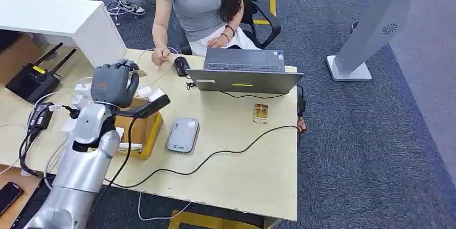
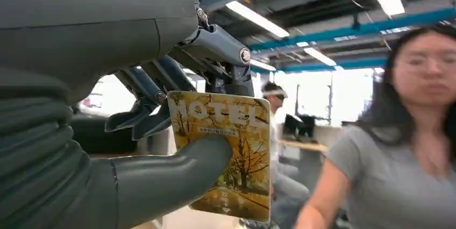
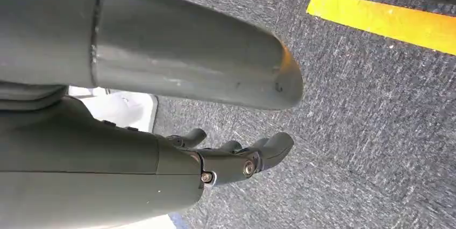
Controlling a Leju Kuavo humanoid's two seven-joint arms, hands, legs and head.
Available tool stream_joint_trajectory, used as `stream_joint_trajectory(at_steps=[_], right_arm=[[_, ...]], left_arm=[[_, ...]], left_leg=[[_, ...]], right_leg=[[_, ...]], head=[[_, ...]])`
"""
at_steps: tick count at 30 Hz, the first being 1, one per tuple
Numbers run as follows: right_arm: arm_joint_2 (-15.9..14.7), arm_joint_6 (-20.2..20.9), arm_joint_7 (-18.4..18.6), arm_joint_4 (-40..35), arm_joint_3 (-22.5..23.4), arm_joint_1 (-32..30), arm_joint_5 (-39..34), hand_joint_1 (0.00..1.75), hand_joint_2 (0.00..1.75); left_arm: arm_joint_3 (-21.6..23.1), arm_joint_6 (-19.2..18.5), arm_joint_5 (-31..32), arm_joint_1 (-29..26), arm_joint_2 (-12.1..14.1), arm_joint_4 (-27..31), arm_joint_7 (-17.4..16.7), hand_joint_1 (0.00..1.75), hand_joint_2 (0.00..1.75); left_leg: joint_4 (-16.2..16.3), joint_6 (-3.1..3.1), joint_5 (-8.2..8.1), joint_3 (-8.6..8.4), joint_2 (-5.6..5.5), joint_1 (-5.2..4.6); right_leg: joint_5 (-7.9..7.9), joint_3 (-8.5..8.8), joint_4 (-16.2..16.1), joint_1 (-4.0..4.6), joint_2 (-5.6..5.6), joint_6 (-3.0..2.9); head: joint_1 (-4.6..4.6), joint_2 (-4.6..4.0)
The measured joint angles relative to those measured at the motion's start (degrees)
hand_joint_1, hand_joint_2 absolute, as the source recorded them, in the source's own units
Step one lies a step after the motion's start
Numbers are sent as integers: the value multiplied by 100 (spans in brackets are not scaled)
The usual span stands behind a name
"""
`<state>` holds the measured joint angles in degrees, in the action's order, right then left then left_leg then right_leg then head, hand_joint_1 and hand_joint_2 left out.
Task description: Pass the card to the sensor for recognition and then transmit it.
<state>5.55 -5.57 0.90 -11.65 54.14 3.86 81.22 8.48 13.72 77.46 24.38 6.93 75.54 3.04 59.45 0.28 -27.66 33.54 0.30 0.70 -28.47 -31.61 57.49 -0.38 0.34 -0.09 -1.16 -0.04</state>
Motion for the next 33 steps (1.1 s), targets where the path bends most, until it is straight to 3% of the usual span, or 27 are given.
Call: stream_joint_trajectory(at_steps=[6,17,21,33], right_arm=[[2,-2,4,13,0,-1,-7,0,0],[2,20,2,28,0,-3,-2,0,0],[2,35,2,41,0,-2,31,0,0],[20,39,-13,42,0,-3,46,0,0]], left_arm=[[496,-208,127,-401,-188,50,-127,175,175],[806,-529,236,-545,-306,-38,-241,175,175],[909,-708,341,-538,-330,-369,-301,175,175],[1077,-776,424,-525,-380,-1038,-350,175,175]], left_leg=[[0,2,-1,1,-1,-1],[0,1,0,1,-1,2],[0,1,-1,1,-1,1],[0,2,-1,1,-2,1]], right_leg=[[0,0,0,0,-3,0],[1,-1,0,1,-3,-1],[0,-1,0,1,-2,0],[1,-1,0,0,-3,0]], head=[[0,0],[0,0],[0,0],[0,0]])
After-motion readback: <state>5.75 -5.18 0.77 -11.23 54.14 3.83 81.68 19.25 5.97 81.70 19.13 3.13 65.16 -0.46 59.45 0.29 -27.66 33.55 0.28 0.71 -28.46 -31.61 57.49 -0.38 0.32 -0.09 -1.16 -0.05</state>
